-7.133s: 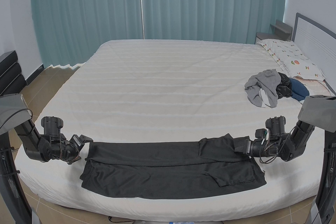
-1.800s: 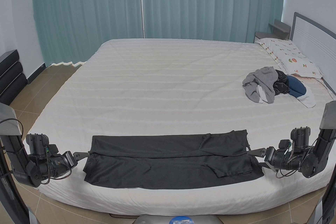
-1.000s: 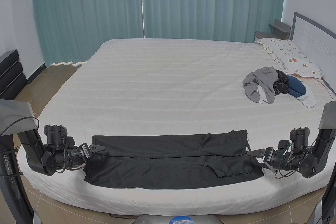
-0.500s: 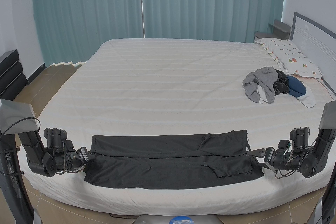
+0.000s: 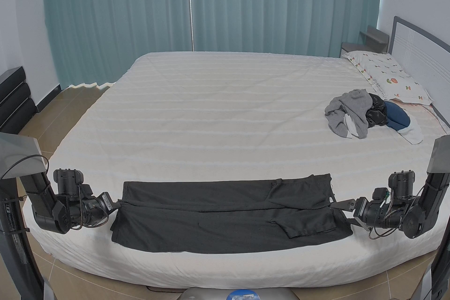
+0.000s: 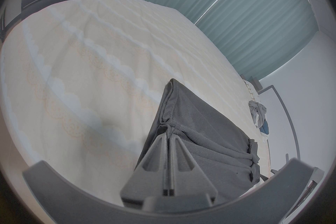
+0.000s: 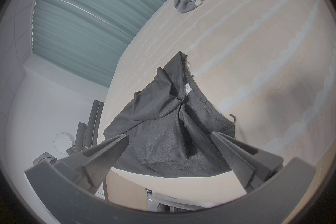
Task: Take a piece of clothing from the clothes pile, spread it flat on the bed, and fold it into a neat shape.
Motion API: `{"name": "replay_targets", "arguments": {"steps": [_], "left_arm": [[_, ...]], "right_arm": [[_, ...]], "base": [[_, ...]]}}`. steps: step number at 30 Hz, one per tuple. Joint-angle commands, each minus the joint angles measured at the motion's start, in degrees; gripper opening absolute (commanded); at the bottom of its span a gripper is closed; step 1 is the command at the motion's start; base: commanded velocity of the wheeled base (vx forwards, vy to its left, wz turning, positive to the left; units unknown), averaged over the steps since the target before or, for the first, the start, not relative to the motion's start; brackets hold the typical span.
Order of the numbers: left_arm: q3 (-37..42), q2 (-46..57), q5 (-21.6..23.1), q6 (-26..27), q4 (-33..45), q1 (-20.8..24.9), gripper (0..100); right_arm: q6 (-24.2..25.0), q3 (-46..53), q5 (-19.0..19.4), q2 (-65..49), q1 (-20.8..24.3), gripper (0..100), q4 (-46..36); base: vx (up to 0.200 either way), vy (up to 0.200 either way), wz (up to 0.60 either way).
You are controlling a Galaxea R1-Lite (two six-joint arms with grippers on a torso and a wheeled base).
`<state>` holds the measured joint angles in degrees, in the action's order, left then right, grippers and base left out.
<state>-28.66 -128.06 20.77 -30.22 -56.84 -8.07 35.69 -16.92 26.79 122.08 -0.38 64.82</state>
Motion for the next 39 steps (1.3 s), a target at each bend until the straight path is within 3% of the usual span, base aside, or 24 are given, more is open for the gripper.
{"name": "replay_targets", "arguments": {"steps": [1,12,13,15,20,24,25,28,31,39], "left_arm": [[-0.3,-0.2,0.0,-0.1,0.1,-0.1,0],[-0.2,-0.2,0.1,-0.3,0.4,0.2,0],[-0.1,-0.1,0.1,-0.3,0.4,0.2,100],[0.0,0.1,0.2,-0.4,0.4,0.3,100],[1.5,0.7,0.9,-2.4,-0.2,0.3,100],[2.7,1.6,1.2,-2.7,-0.7,0.1,100],[4.3,1.9,1.9,-3.2,-1.9,0.1,100],[5.1,1.9,2.3,-4.1,-3.8,0.1,100],[5.0,1.3,2.4,-5.0,-4.2,0.1,100],[4.2,0.5,2.4,-5.5,-4.4,-0.2,100]], "right_arm": [[0.0,0.0,0.0,-0.1,0.2,100,0.0],[1.8,1.3,-1.0,-6.1,2.8,100,-0.8],[1.8,1.3,-1.0,-6.5,3.0,100,-0.9],[1.9,1.1,-1.1,-6.9,3.5,100,-1.1],[4.4,-0.7,-7.2,-6.6,9.0,100,-2.5],[7.9,0.0,-9.5,-8.0,11.6,100,-2.4],[13.2,1.2,-11.1,-8.9,13.9,100,-2.5],[20.6,1.8,-13.4,-8.3,17.5,100,-2.0],[24.7,1.6,-14.9,-7.1,20.2,100,-1.7],[25.0,0.1,-17.0,-3.1,20.8,100,-0.6]], "base": [[0.000,0.000,0.00],[0.000,0.000,0.00],[0.000,0.000,0.00],[0.000,0.000,0.00],[0.000,0.000,0.00],[0.000,0.000,0.00],[0.000,0.000,0.00],[-0.133,0.000,0.00],[-0.200,0.000,0.00],[-0.025,0.000,0.00]]}}
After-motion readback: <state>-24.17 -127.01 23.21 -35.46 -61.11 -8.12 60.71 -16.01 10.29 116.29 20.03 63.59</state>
